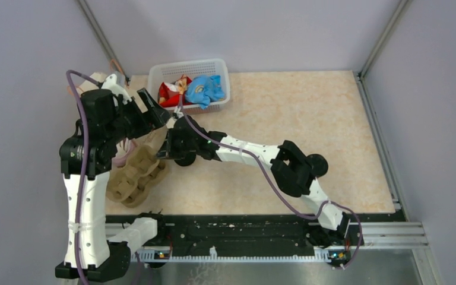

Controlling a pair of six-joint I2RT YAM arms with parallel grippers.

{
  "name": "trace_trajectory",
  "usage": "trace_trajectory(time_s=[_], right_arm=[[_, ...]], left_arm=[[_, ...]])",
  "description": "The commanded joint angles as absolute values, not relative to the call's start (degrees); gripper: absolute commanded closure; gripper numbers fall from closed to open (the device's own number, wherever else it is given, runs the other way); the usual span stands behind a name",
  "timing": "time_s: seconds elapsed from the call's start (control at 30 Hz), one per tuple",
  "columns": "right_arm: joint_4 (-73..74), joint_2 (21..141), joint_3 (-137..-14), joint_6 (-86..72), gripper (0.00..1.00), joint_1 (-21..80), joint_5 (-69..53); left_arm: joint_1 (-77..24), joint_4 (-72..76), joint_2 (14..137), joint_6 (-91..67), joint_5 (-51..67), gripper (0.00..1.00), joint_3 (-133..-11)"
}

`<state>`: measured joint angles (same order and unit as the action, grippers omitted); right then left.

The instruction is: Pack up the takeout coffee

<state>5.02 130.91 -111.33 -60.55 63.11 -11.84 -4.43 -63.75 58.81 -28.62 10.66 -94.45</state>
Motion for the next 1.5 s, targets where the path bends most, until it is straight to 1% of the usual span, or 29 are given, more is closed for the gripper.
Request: trace_trajectory(time_s=[0.0,0.13,0.2,0.3,0.43,0.53,0.6,0.73,0.77,0.87,0.97,1.07,1.17,1.27,1.3,1.37,1.47], right_arm=[[10.70,119.96,-109.93,-58.31,1.00,62.66,-11.30],[15.00,105.94,-95.78,-55.27,1.00,59.23,-8.24],[19.47,98.46,-90.75,-50.40,1.00,56.81,-5.91],[32.20,87.71,-88.01,-40.78,1.00,53.41,0.32],[43.72,77.27,-89.47,-29.10,1.00,52.84,10.79],[49.73,72.99,-92.24,-24.64,1.00,52.65,13.34],[52.15,70.59,-92.80,-22.70,1.00,52.65,14.79],[53.87,65.76,-90.33,-21.27,1.00,50.83,16.83],[53.69,64.54,-89.33,-21.31,1.00,49.90,16.39],[52.50,60.92,-86.33,-21.70,1.00,45.44,13.64],[52.14,59.61,-85.70,-20.59,1.00,41.69,11.01],[53.23,60.49,-87.81,-18.48,1.00,39.49,10.33],[54.17,61.96,-90.51,-16.59,1.00,37.55,10.11],[53.91,63.09,-92.68,-14.88,1.00,35.39,8.80],[53.69,63.52,-93.18,-14.34,1.00,34.87,8.52],[53.31,64.38,-94.06,-13.56,1.00,34.01,8.08],[53.34,65.27,-94.86,-13.21,1.00,33.28,7.95]], left_arm=[[-4.48,-62.18,59.64,-27.80,9.63,0.10,-100.43],[-4.48,-60.07,60.19,-26.62,7.06,0.10,-102.57],[-4.48,-59.15,60.26,-26.10,5.46,0.09,-102.32],[-4.48,-57.63,60.75,-25.71,1.84,0.09,-101.99],[-4.48,-52.91,61.70,-24.97,-6.39,0.07,-99.24],[-4.48,-50.80,65.85,-25.28,-14.93,0.07,-98.75],[-4.48,-47.63,69.21,-23.84,-18.59,0.07,-98.69],[-4.35,-43.20,77.00,-19.15,-27.78,0.03,-100.38],[-4.31,-41.13,78.64,-16.06,-29.18,0.02,-100.34],[-3.44,-39.53,84.91,-14.76,-35.25,0.01,-103.42],[-3.02,-34.47,88.86,-11.56,-38.10,0.01,-105.12],[-1.58,-31.29,92.83,-9.59,-39.04,0.03,-106.72],[1.38,-31.03,97.83,-9.46,-38.78,0.09,-110.17],[3.01,-29.83,102.98,-7.57,-36.60,0.22,-115.88],[3.19,-28.57,104.43,-5.86,-35.59,0.29,-117.75],[3.17,-25.74,106.92,-1.33,-33.55,0.47,-121.30],[3.16,-21.46,109.57,4.57,-33.70,0.71,-125.46]])
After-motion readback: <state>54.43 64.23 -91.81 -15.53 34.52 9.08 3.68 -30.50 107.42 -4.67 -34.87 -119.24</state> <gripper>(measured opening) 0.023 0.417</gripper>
